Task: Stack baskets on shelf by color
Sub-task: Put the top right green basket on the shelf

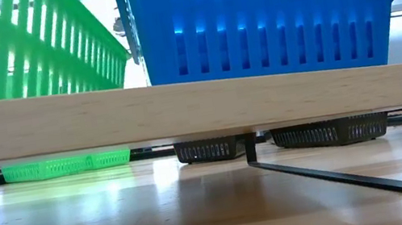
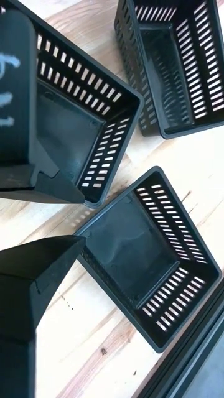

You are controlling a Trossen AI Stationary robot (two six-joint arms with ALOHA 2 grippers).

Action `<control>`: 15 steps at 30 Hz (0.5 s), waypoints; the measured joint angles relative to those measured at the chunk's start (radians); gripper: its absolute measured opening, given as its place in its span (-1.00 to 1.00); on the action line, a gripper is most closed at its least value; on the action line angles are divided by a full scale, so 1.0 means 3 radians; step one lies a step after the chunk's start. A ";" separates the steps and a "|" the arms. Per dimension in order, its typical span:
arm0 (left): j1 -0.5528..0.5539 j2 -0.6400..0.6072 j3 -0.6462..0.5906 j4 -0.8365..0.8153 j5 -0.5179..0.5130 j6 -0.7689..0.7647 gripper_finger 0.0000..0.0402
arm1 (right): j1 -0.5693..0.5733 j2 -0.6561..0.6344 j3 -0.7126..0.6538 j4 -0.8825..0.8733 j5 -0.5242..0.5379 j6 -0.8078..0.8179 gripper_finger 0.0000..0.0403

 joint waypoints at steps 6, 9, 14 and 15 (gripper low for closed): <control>0.0037 -0.0015 0.0000 -0.0633 -0.0240 -0.0281 -0.37 | 0.0000 0.0001 0.0000 0.0002 0.0000 0.0000 -0.41; 0.0050 -0.0015 0.0000 -0.1223 -0.0367 -0.0739 -0.40 | 0.0000 0.0000 0.0000 0.0003 0.0000 0.0000 -0.41; 0.0050 -0.0013 0.0000 -0.1913 0.0162 -0.1682 -0.45 | 0.0000 0.0000 0.0000 0.0001 0.0000 0.0000 -0.41; 0.0031 -0.0013 -0.0013 -0.1890 0.0261 -0.1746 -0.46 | 0.0000 0.0000 0.0000 0.0001 0.0000 0.0000 -0.41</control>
